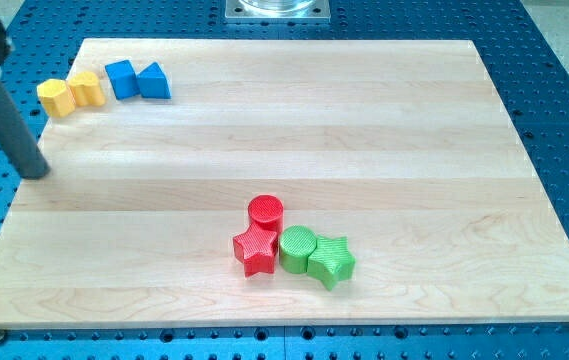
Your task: Slightly move the yellow hexagon to the left of the yellow heart
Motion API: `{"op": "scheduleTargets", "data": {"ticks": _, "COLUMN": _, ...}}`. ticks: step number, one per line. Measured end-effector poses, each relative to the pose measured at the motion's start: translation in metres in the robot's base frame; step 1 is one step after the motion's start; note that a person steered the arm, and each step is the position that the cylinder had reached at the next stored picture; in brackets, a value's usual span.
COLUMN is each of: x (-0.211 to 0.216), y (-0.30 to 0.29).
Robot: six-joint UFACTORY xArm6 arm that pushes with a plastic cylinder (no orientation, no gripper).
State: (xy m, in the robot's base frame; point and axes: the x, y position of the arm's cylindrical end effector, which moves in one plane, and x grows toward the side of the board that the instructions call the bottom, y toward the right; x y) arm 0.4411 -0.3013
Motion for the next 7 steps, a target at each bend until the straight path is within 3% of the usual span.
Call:
{"op": "scheduleTargets", "data": {"ticks": 2, "x": -0.012, "y": -0.004}}
{"op": "scheduleTargets", "data": {"ticks": 4, "x": -0.076, "y": -0.004}}
{"op": "scheduleTargets", "data": {"ticks": 7, "x": -0.115, "y": 0.023}}
